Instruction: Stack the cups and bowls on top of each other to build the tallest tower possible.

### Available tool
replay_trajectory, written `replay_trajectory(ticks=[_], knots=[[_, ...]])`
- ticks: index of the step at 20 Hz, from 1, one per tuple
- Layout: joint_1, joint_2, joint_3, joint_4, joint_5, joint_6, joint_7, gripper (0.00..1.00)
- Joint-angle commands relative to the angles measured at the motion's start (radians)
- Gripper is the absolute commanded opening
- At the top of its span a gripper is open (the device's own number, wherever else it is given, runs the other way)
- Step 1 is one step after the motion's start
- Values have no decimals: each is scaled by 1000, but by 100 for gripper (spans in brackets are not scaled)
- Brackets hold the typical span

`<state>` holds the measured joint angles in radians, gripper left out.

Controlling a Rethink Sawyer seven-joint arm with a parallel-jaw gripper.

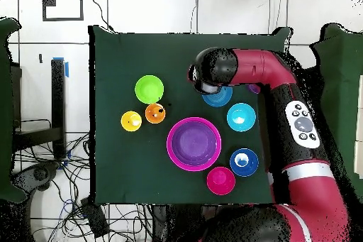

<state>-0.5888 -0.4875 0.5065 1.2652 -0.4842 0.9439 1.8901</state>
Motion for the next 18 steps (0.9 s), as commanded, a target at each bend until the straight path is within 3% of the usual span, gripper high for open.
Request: replay_trajectory(ticks=[1,18], knots=[[14,65,20,62,-87,-82,-197,100],[-8,121,21,42,-89,-121,-231,100]])
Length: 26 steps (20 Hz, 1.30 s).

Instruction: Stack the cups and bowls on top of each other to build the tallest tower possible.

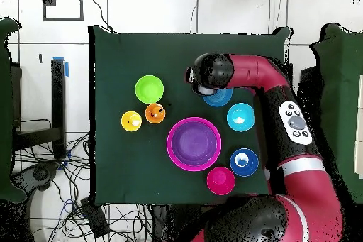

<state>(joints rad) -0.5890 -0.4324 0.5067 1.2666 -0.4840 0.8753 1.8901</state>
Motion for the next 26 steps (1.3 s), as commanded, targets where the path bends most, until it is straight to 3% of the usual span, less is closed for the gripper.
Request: replay_trajectory(ticks=[1,26], knots=[[-12,69,22,40,-90,-52,-237,100],[-48,99,41,29,-109,-69,-270,100]])
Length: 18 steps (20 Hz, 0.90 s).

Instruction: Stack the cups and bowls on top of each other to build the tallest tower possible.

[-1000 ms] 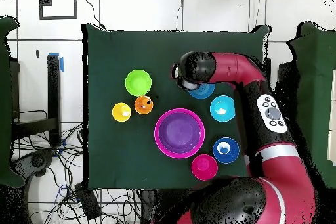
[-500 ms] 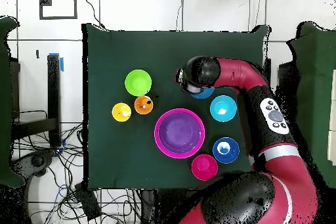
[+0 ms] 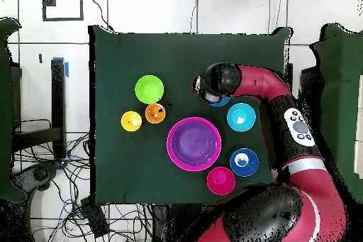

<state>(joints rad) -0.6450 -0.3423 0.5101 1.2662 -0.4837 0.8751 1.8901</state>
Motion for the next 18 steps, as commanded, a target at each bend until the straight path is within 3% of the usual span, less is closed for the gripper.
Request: replay_trajectory(ticks=[1,16,17,18], knots=[[9,6,36,34,-110,-73,-266,100],[3,18,46,39,-114,-120,-265,100],[3,18,46,39,-113,-121,-266,0],[4,18,45,39,-112,-120,-266,0]])
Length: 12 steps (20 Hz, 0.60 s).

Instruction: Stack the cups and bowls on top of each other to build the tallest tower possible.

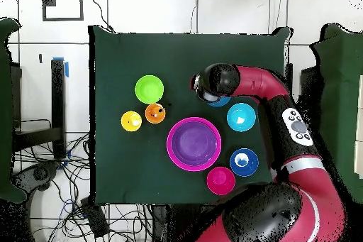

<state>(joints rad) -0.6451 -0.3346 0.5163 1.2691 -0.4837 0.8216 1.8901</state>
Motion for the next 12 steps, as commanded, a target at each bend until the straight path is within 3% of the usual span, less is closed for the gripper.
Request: replay_trajectory(ticks=[1,12], knots=[[4,11,40,32,-110,-64,-271,0],[13,12,29,23,-110,-51,-268,0]])
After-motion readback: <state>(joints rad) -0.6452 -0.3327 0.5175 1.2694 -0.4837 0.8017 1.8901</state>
